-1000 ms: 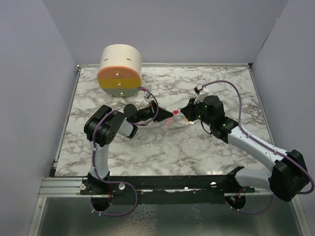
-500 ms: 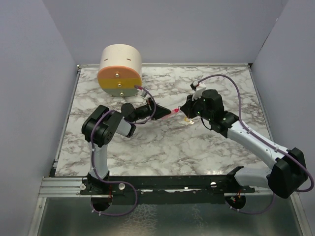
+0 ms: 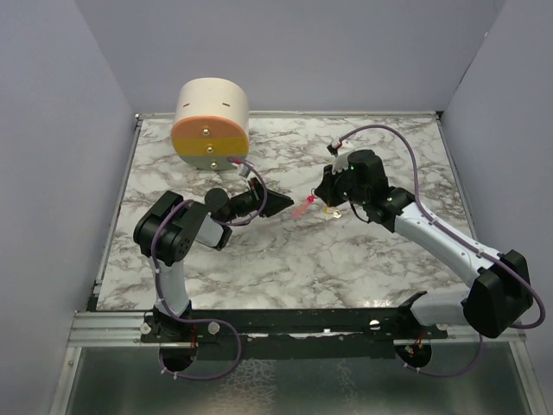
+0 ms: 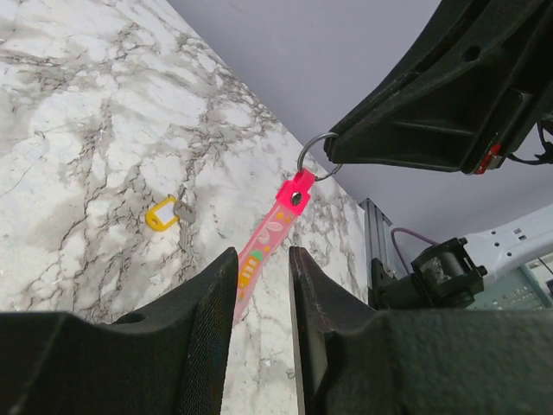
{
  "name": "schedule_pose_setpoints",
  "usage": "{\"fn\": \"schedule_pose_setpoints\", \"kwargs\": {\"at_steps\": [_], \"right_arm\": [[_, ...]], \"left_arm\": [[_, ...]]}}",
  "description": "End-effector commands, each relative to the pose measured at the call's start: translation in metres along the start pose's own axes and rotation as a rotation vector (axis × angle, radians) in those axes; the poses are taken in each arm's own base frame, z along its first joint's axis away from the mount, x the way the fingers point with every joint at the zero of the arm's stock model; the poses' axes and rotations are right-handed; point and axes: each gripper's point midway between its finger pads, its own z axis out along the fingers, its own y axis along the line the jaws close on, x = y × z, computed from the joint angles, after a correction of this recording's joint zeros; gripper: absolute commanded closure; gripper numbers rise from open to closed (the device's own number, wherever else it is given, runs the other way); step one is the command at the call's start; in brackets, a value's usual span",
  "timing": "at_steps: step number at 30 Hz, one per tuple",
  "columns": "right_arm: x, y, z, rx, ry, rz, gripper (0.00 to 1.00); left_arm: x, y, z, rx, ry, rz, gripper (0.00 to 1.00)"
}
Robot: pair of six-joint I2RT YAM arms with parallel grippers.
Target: Put the keys on the keyring
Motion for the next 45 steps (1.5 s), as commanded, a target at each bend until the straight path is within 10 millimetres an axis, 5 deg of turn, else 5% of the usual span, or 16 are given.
{"fn": "schedule_pose_setpoints", "kwargs": {"at_steps": [1, 11, 29, 38, 45], "right_arm": [[-0.004, 0.009, 0.0, -0.038, 0.019, 0.03, 0.99], [-0.006, 0.024, 0.017, -0.102, 0.068, 0.137, 0.99], [-0.039, 0.033, 0.04, -0.079, 0.23, 0.244, 0.99], [-0.053, 0.029, 0.043, -0.033, 0.182, 0.312, 0.99], [-0.056, 0.017, 0.045, 0.029, 0.097, 0.369, 0.99]], "left_arm": [[-0.033, -0.034, -0.01, 0.047, -0.159, 0.219, 0.66], [-0.033, -0.015, -0.022, -0.266, -0.225, 0.39, 0.57], [-0.049, 0.016, -0.041, -0.617, -0.294, 0.599, 0.44], [-0.065, 0.02, -0.021, -0.644, -0.31, 0.69, 0.38], [-0.057, 0.025, -0.009, -0.624, -0.283, 0.746, 0.37]]}}
